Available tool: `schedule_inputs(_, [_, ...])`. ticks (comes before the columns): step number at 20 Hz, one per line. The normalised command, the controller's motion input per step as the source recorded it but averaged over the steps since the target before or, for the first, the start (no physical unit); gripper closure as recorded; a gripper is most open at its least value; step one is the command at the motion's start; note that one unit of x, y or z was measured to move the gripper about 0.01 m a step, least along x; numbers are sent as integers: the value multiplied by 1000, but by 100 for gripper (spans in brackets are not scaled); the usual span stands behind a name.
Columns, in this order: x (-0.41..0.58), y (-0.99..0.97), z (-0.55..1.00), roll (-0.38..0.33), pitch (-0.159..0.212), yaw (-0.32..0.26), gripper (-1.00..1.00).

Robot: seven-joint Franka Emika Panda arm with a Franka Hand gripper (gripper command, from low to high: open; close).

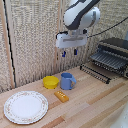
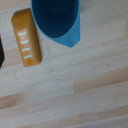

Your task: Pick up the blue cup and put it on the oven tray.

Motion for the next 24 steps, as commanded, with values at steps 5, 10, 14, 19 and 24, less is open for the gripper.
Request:
schedule_inputs(5, [0,-171,-421,0,33,0,-100])
schedule_inputs(10, [-9,-165,-443,-2,70,0,-100])
schedule_inputs(14, [-86,-45,-384,-35,83,0,-100])
schedule_inputs(19, [-7,-146,-447,-33,29,30,-100])
schedule_inputs(24, [96,-223,-450,-1,-1,106,-100])
